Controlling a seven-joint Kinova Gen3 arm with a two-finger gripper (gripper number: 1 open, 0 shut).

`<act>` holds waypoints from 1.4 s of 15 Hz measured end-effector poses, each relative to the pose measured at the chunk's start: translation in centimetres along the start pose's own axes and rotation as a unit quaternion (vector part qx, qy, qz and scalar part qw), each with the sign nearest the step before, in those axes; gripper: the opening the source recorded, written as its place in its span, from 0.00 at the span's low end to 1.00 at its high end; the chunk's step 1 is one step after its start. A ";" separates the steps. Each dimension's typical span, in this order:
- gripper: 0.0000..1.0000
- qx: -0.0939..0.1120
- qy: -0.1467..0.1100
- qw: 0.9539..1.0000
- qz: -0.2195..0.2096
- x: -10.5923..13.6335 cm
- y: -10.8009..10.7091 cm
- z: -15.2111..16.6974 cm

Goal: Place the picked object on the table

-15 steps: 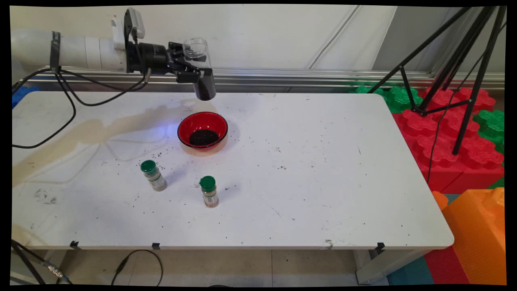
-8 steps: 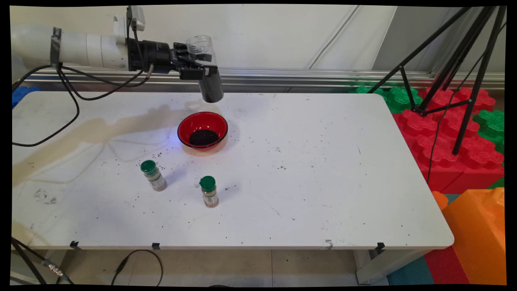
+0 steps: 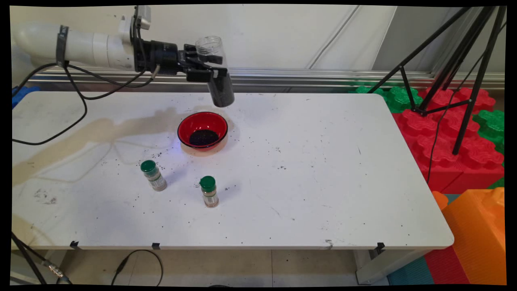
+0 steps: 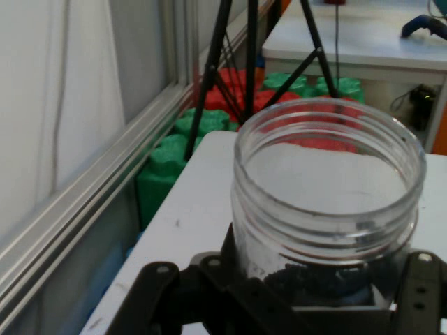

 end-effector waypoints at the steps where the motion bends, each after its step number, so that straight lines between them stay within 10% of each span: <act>1: 0.00 -0.004 0.001 1.000 0.000 0.0 0.1 0.2; 21: 0.00 -0.062 -0.013 0.998 -0.002 -2.2 3.0 9.5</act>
